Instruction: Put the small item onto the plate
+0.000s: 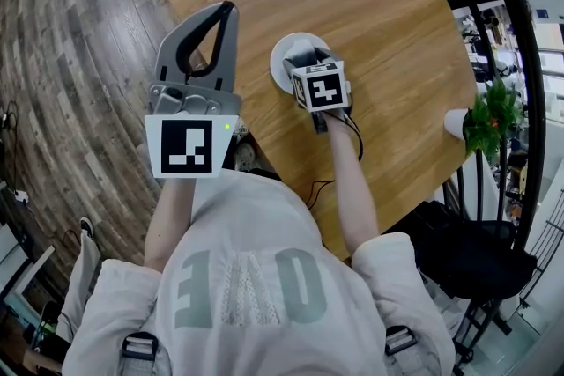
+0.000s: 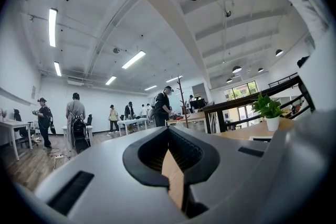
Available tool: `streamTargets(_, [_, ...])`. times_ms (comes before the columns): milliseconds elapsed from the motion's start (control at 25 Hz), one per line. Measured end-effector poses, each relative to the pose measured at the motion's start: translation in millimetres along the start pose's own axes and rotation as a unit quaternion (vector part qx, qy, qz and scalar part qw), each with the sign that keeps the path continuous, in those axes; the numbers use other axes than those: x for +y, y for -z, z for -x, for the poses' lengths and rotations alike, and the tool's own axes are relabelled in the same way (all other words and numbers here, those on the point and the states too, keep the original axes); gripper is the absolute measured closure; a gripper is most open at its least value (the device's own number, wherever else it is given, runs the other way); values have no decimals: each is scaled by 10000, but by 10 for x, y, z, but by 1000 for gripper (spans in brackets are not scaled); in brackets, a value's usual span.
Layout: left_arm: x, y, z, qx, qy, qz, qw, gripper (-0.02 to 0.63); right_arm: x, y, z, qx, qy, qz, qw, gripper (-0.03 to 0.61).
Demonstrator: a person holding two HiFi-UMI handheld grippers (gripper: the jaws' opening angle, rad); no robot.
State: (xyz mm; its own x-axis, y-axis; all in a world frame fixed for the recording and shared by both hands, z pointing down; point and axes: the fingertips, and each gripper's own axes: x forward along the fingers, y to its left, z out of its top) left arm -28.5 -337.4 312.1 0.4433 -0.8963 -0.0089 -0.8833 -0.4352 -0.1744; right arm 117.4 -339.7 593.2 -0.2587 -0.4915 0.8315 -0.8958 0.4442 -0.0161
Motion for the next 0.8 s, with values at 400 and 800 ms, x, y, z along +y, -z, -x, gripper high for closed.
streamTargets(400, [58,-21,10,-27,-74,14,10000,606,-7,15,-11,3,-17,-77,10000,268])
streamTargets(800, [14,-27,65,-11,-33,-3,10000,604,-3,51,-42,-17,19,-225,9997,268])
